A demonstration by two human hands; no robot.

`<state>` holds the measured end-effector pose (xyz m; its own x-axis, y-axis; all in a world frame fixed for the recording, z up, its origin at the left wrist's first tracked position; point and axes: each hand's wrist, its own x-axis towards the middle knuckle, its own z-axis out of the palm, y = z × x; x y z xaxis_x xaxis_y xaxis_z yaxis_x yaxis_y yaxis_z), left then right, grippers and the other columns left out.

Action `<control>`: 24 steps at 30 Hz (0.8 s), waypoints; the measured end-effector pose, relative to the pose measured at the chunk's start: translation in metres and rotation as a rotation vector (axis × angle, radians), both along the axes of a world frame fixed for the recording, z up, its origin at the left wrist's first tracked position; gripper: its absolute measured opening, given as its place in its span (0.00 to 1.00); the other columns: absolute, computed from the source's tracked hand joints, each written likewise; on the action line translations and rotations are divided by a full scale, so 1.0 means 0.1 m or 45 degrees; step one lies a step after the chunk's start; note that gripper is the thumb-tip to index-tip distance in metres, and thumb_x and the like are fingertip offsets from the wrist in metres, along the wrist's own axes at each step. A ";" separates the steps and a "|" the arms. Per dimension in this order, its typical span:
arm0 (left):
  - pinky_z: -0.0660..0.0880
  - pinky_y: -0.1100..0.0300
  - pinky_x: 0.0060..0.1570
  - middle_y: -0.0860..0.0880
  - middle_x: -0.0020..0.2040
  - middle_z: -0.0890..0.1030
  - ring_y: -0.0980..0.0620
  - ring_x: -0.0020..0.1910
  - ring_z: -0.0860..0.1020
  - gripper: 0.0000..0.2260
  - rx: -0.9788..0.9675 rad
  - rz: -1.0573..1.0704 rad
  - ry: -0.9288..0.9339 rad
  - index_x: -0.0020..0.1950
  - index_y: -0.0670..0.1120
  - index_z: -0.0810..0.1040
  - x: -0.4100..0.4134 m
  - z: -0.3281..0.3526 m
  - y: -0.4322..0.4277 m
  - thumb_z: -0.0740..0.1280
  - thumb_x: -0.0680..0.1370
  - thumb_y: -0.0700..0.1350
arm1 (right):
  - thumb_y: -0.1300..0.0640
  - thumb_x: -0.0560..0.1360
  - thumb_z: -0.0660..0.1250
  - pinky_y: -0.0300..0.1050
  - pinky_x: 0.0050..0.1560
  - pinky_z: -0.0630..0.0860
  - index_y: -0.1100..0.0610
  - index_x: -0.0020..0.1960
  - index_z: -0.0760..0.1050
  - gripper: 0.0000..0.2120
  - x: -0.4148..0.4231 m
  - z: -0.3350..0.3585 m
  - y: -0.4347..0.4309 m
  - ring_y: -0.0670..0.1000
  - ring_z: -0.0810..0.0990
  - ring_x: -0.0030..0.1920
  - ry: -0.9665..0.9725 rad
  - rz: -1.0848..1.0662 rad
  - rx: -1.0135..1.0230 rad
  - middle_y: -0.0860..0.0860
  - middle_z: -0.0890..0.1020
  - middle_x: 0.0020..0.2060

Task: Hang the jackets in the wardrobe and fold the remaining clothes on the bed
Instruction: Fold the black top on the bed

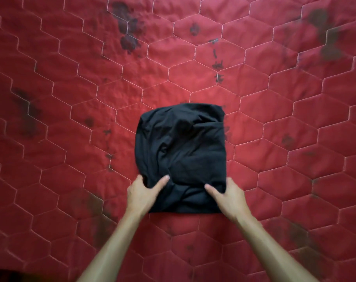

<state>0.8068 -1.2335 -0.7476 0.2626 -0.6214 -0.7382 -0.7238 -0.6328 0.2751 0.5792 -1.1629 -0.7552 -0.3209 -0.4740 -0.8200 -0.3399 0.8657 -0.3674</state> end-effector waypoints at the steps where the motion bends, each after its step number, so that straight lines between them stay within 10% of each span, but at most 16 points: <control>1: 0.79 0.51 0.51 0.45 0.49 0.86 0.45 0.49 0.83 0.22 0.083 -0.016 0.030 0.49 0.45 0.82 0.01 0.00 0.12 0.75 0.69 0.63 | 0.45 0.75 0.71 0.48 0.56 0.76 0.57 0.58 0.78 0.19 0.01 0.00 0.12 0.56 0.81 0.58 -0.058 0.054 0.043 0.54 0.84 0.55; 8: 0.70 0.63 0.26 0.45 0.31 0.78 0.51 0.25 0.75 0.12 0.609 0.550 0.587 0.46 0.43 0.80 0.09 0.52 0.13 0.71 0.76 0.52 | 0.53 0.80 0.65 0.40 0.26 0.71 0.62 0.41 0.77 0.14 -0.26 0.46 0.27 0.51 0.75 0.24 -0.487 -0.320 0.075 0.56 0.78 0.26; 13: 0.74 0.64 0.25 0.45 0.34 0.82 0.53 0.26 0.77 0.09 0.494 0.842 0.924 0.48 0.45 0.80 -0.01 0.77 -0.48 0.64 0.79 0.49 | 0.55 0.79 0.65 0.36 0.24 0.69 0.59 0.44 0.78 0.09 -0.32 0.60 -0.43 0.47 0.76 0.24 -0.727 -0.783 -0.118 0.51 0.81 0.29; 16: 0.82 0.59 0.38 0.41 0.53 0.85 0.49 0.43 0.85 0.14 0.243 0.892 1.087 0.57 0.43 0.80 -0.09 0.69 -0.92 0.58 0.82 0.48 | 0.54 0.81 0.62 0.39 0.40 0.77 0.58 0.58 0.78 0.11 -0.26 0.58 -0.96 0.49 0.85 0.41 -0.823 -0.931 -0.390 0.52 0.86 0.45; 20: 0.77 0.56 0.54 0.45 0.62 0.80 0.49 0.60 0.78 0.15 -0.428 0.506 0.572 0.68 0.48 0.74 -0.17 0.37 -1.11 0.64 0.81 0.46 | 0.53 0.78 0.68 0.40 0.67 0.70 0.52 0.69 0.73 0.21 -0.15 0.41 -1.12 0.47 0.75 0.65 -0.102 -0.315 -0.759 0.49 0.78 0.66; 24: 0.59 0.54 0.75 0.46 0.77 0.65 0.50 0.76 0.62 0.31 -0.804 -0.327 0.107 0.79 0.49 0.62 -0.33 0.11 -0.85 0.65 0.78 0.58 | 0.58 0.76 0.67 0.47 0.72 0.60 0.57 0.74 0.67 0.27 0.00 0.23 -1.01 0.53 0.65 0.74 0.485 0.318 -1.029 0.54 0.65 0.76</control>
<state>0.7734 -1.3187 -0.7363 0.0072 -0.9743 -0.2253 -0.7896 -0.1437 0.5966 0.5787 -1.2644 -0.7326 -0.3125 -0.9473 -0.0701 -0.7039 0.2805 -0.6525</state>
